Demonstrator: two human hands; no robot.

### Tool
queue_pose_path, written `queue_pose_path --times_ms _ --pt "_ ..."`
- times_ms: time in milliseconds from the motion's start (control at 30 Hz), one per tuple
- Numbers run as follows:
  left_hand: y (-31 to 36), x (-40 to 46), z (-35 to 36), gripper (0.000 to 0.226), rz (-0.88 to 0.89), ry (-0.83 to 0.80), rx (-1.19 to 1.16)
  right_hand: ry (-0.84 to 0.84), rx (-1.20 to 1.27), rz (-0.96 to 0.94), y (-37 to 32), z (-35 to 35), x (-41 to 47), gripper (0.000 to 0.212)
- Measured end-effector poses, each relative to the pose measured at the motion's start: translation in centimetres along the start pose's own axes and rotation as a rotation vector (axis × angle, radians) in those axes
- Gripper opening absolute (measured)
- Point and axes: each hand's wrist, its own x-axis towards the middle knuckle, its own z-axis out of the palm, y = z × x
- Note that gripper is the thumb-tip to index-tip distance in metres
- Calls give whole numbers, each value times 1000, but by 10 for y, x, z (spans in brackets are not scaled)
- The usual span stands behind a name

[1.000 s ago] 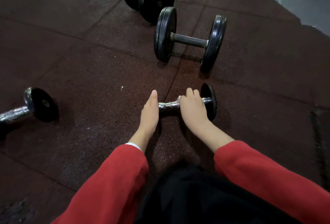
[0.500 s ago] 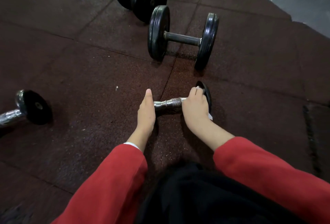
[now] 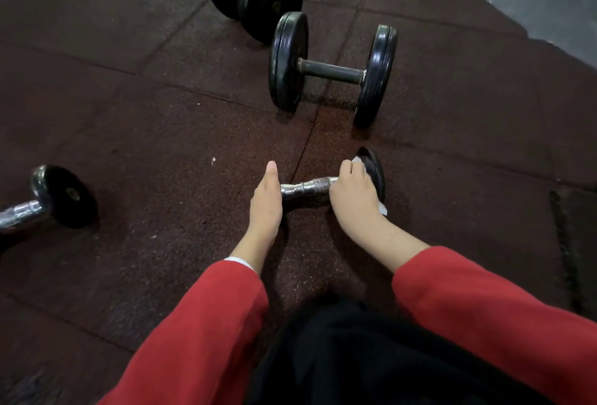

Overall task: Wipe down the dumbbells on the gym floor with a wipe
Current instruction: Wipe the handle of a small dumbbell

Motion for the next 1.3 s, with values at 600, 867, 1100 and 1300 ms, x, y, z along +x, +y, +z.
queue_pose_path --times_ms 600,867,1100,1300 --pt "-1 2 -1 60 3 -26 4 -51 -7 70 0 -6 1 46" --pt "-8 3 4 59 16 2 -28 -171 392 -103 -1 -25 23 30" --pt "-8 5 6 60 -16 -6 -72 -104 567 -218 -33 -20 14 26" --pt "-10 3 5 60 15 -28 -57 -105 525 -296 -34 -23 19 27"
